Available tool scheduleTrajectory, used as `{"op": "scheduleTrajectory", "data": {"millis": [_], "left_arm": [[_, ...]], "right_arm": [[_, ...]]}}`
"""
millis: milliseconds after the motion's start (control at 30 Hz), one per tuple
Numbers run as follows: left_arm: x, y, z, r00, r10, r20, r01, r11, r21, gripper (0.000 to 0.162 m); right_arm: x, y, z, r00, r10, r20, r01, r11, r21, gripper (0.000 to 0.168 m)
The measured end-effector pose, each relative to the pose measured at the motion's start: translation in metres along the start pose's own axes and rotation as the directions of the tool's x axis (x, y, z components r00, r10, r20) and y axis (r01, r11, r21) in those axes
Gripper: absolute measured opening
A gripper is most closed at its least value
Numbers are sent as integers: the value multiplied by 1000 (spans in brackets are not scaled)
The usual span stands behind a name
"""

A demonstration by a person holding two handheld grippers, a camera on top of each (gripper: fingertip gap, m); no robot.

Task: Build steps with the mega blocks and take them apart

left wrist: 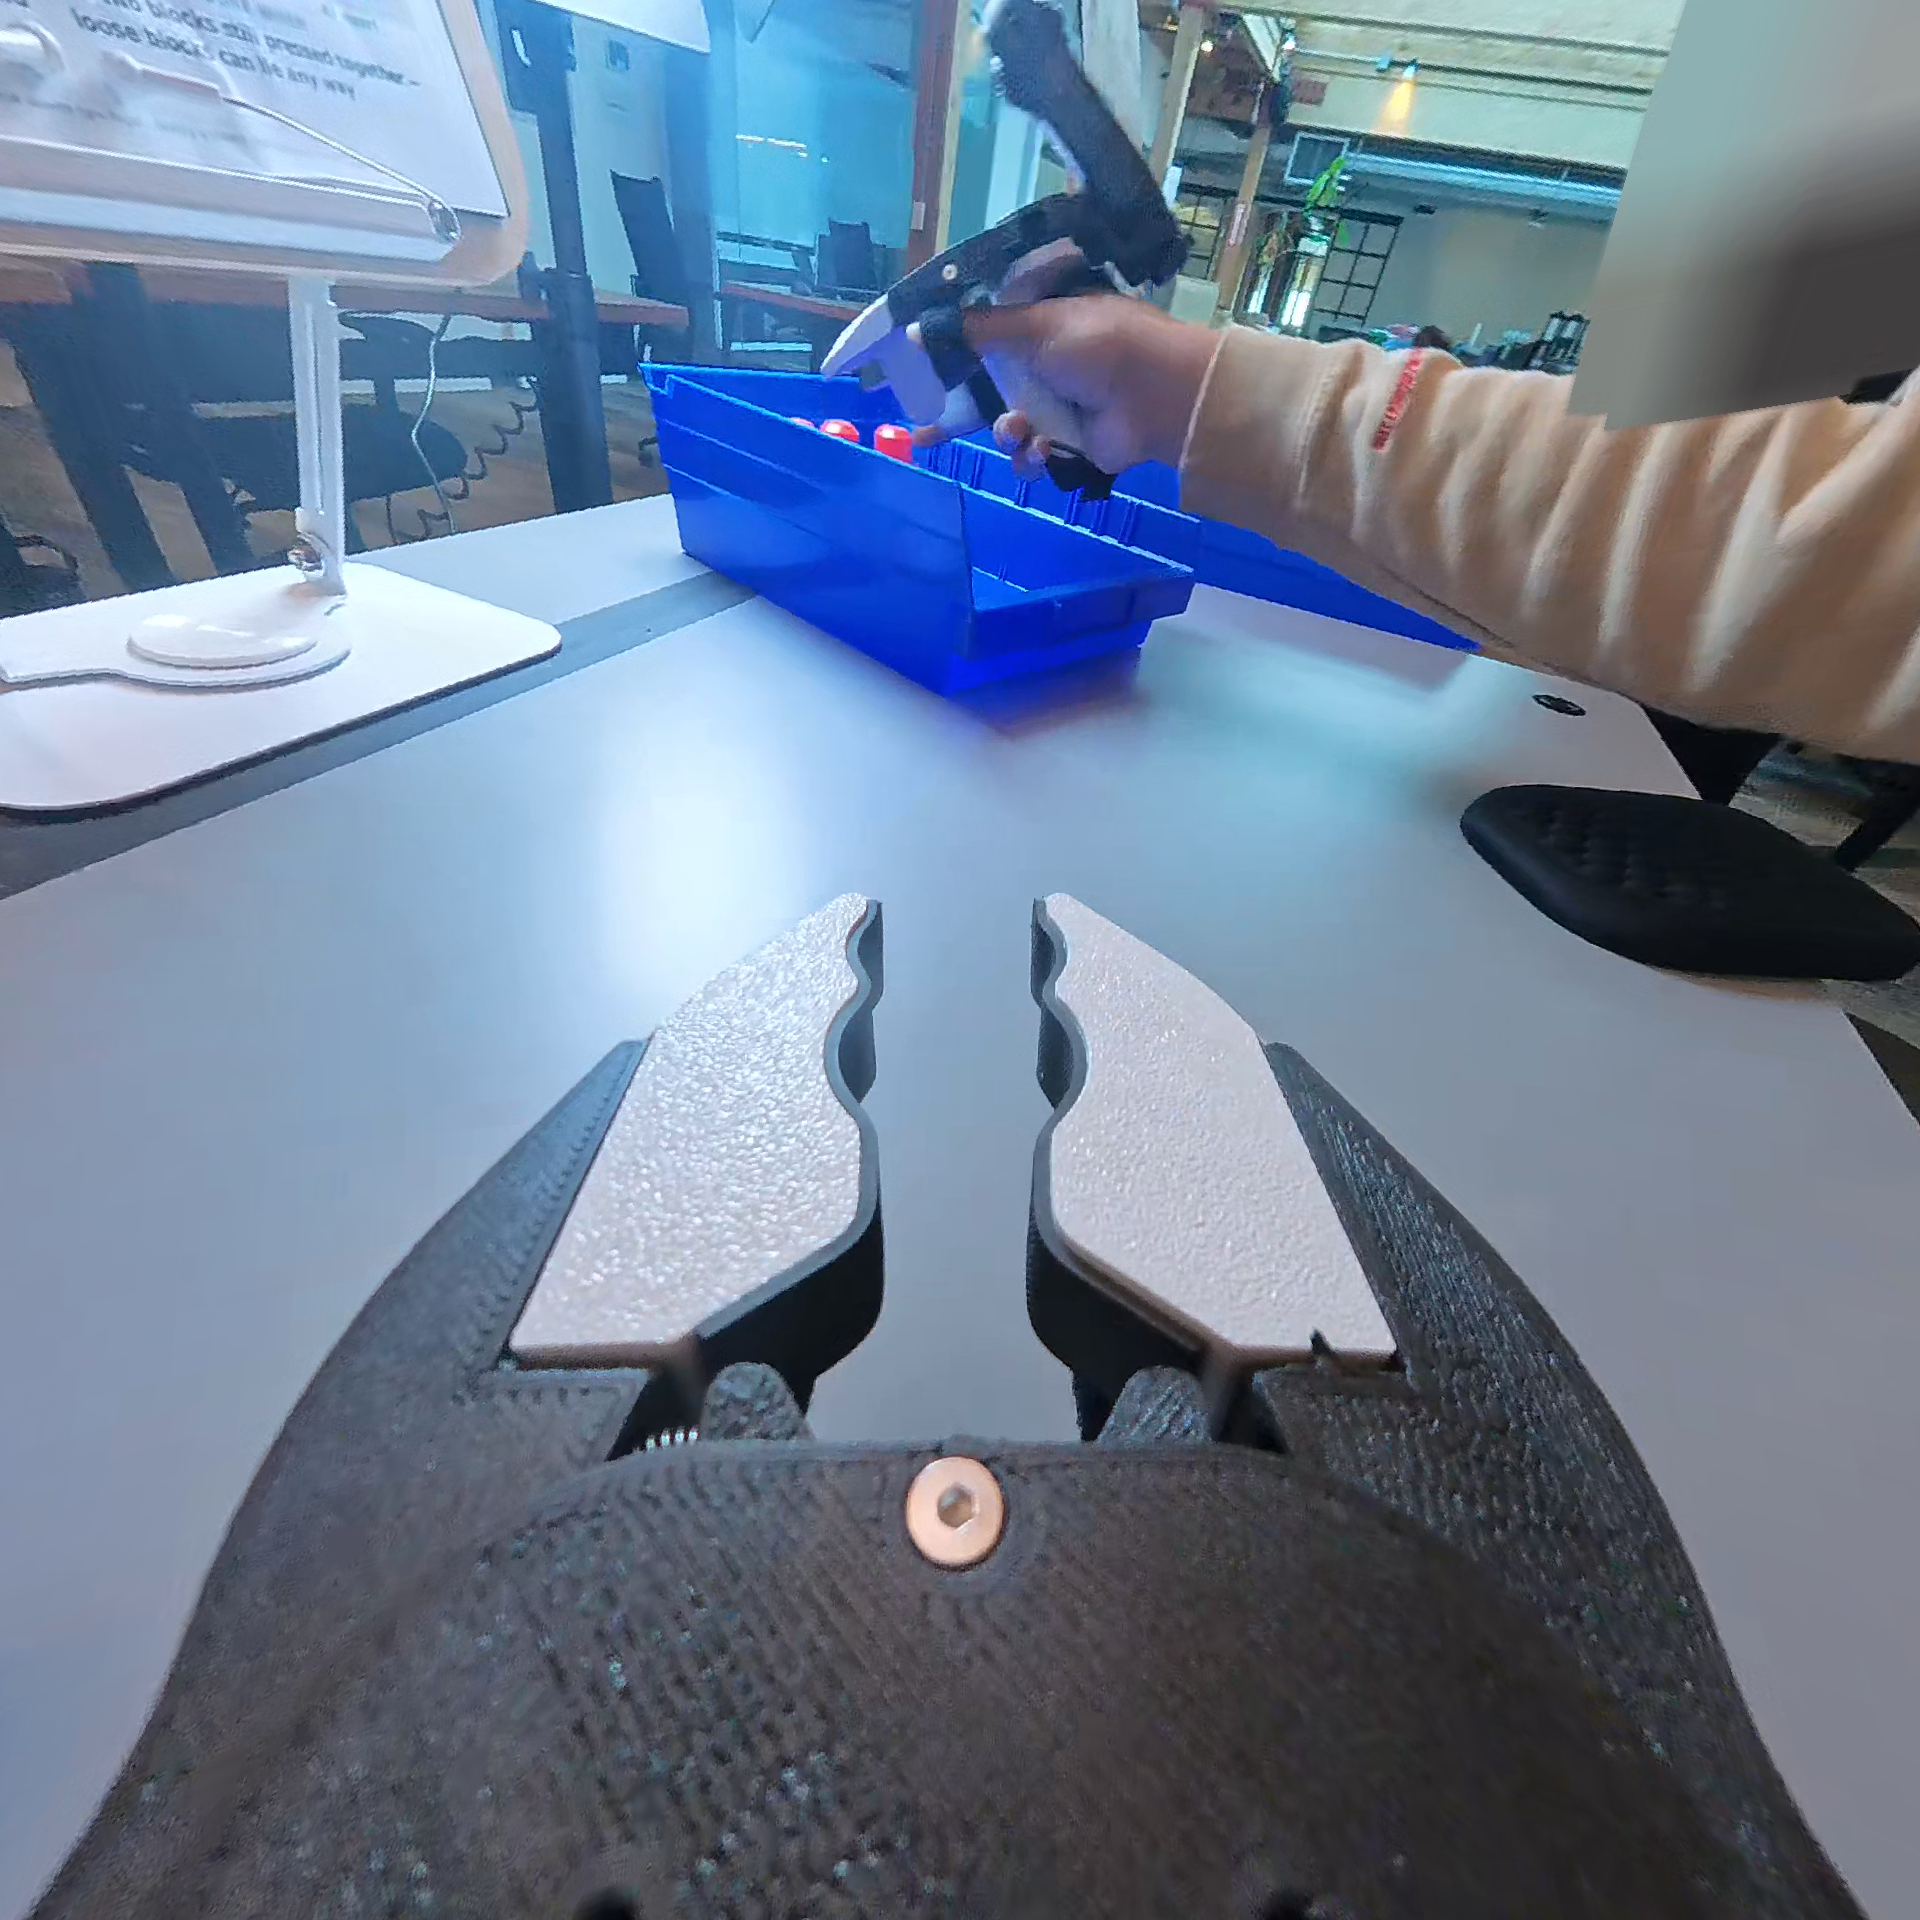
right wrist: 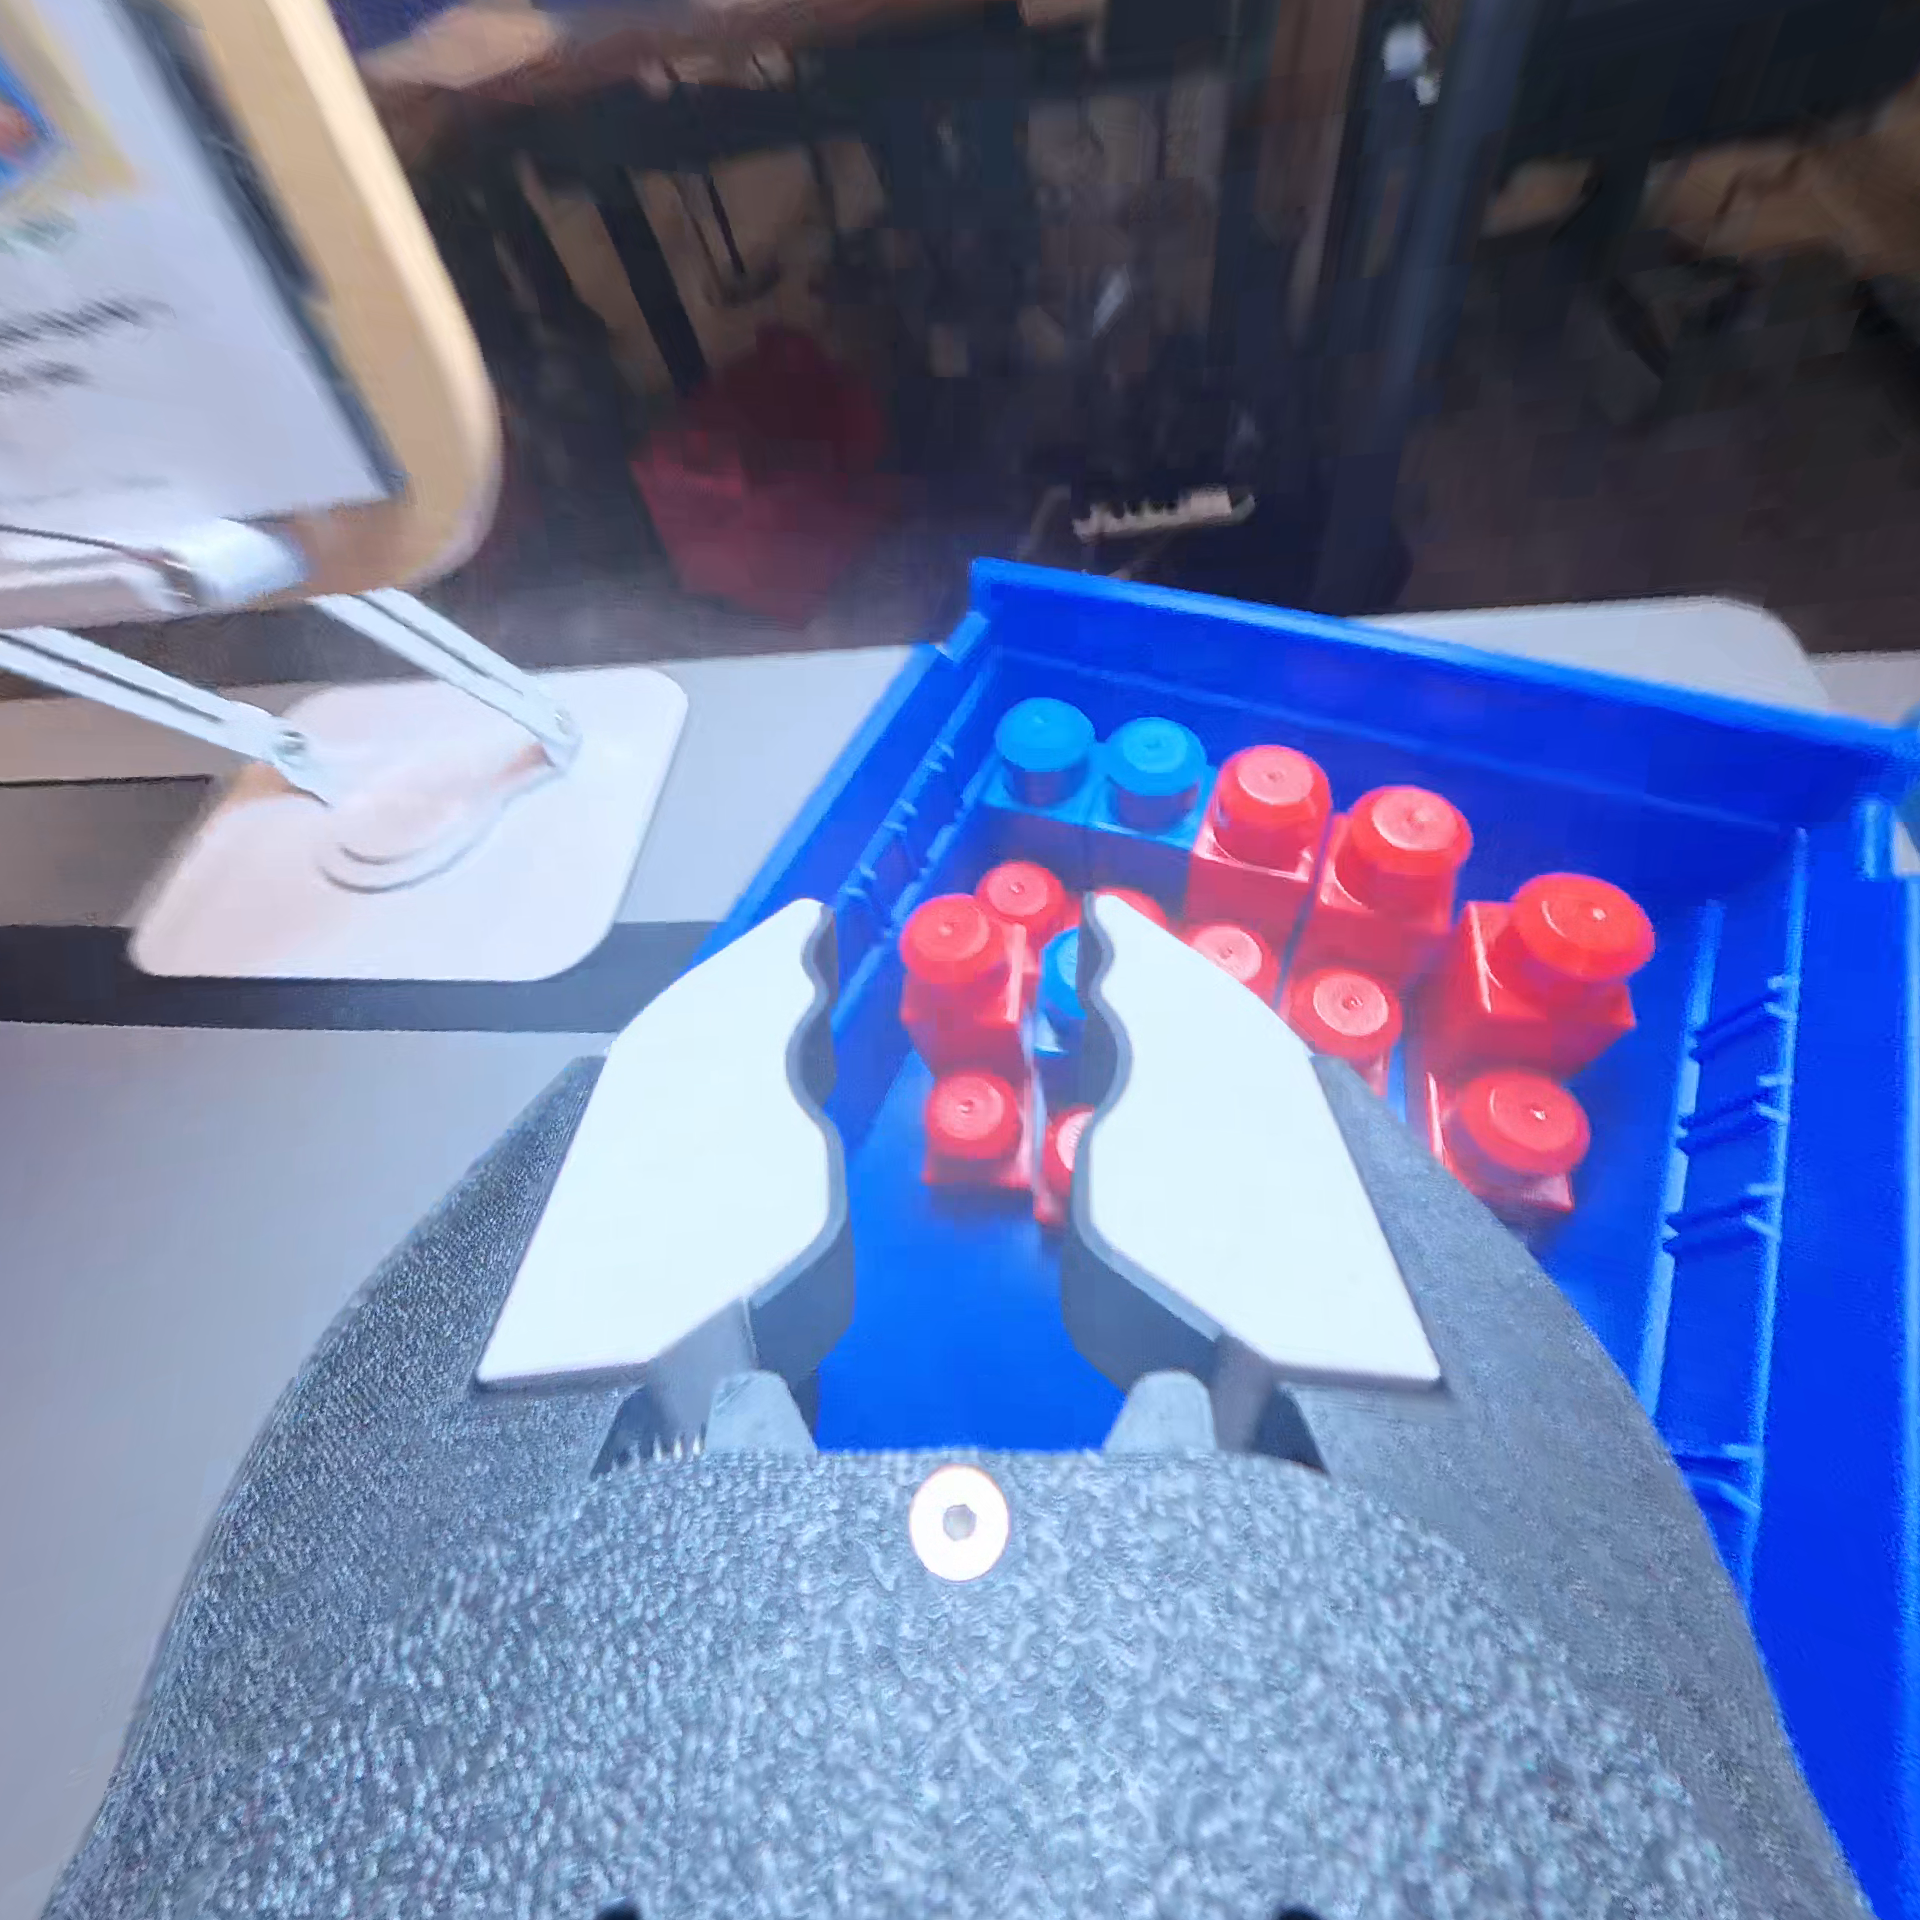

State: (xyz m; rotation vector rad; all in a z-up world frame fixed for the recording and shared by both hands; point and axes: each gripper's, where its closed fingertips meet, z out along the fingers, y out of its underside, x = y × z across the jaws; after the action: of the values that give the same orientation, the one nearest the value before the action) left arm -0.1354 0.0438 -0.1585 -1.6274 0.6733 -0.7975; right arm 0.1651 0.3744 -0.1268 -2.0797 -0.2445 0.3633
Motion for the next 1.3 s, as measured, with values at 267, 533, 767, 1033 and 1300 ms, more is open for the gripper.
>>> {"op": "scheduleTrajectory", "data": {"millis": [267,533,767,1033,1300], "left_arm": [[-63,-72,-60,950,80,303,-87,996,8,29],[-233,-100,-170,713,33,701,209,944,-256,47],[-324,-25,-170,583,-47,811,553,755,-354,58],[-361,29,-176,397,-175,901,749,629,-208,61],[-347,21,-215,512,113,852,743,439,-505,51]], "right_arm": [[-146,19,-136,868,-291,402,182,940,289,41],[-211,101,-221,735,-304,606,134,942,309,36],[-196,117,-211,744,-325,584,127,926,355,31],[-183,132,-197,747,-337,574,167,930,328,29],[-181,139,-194,724,-333,603,176,936,305,28]]}}
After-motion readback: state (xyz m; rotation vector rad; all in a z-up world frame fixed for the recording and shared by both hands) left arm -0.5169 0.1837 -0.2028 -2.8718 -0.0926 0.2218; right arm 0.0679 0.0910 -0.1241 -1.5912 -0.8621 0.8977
